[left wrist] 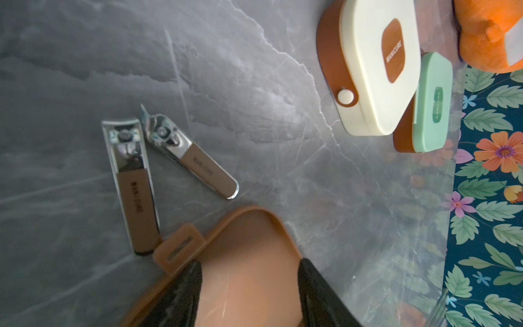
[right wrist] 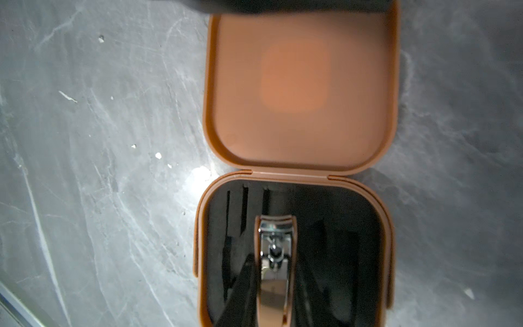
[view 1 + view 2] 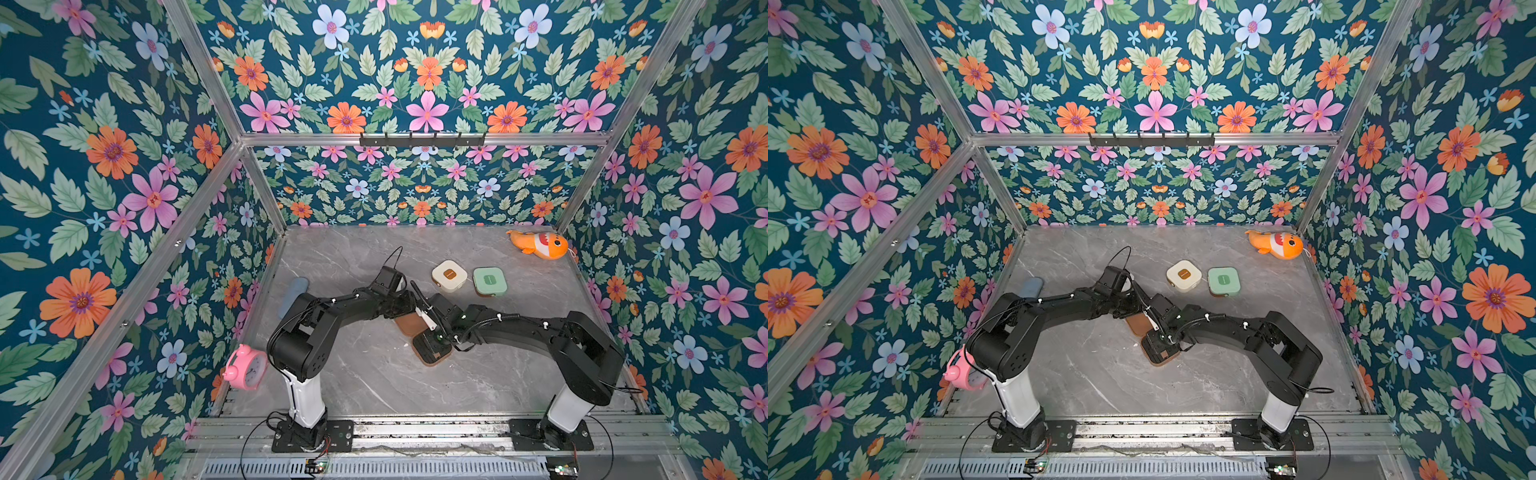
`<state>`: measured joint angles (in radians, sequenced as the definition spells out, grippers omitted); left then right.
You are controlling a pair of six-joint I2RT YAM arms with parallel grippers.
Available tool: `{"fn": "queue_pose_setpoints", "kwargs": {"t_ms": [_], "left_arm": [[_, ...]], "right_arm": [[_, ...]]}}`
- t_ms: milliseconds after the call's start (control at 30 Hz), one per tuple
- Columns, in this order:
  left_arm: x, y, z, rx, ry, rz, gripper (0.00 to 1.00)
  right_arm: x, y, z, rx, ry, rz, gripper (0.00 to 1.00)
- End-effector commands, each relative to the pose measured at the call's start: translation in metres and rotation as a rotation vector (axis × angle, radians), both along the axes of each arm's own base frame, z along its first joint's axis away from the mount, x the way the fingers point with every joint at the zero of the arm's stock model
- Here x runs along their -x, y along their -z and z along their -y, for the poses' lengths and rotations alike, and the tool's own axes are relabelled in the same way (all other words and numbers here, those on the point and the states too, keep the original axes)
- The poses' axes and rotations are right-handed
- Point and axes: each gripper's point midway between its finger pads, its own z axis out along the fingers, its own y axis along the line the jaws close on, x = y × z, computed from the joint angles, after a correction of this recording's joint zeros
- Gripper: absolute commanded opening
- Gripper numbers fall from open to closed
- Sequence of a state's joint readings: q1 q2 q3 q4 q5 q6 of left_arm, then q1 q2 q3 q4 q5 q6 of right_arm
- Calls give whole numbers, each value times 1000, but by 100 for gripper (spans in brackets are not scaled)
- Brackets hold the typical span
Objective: Organize nail clipper sets
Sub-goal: Place the nail clipper in the storage box.
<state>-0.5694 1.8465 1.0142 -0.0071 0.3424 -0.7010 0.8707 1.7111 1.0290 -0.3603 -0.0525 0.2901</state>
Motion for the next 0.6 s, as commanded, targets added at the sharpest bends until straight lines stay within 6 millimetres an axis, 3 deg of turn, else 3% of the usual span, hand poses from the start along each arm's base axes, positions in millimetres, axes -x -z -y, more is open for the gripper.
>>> {"fn": "queue_pose_setpoints", "kwargs": {"t_ms": [0, 367, 567], "left_arm": [[18, 29, -24, -119, -30, -95, 58], [22, 32, -26, -115, -30, -103, 58], [25, 32, -27, -113, -33, -103, 58]], "right_arm": [[22, 11, 16, 62, 16, -91, 10], [41, 27, 15, 82, 44, -168, 10], [45, 39, 25, 142, 109, -213, 10]]}}
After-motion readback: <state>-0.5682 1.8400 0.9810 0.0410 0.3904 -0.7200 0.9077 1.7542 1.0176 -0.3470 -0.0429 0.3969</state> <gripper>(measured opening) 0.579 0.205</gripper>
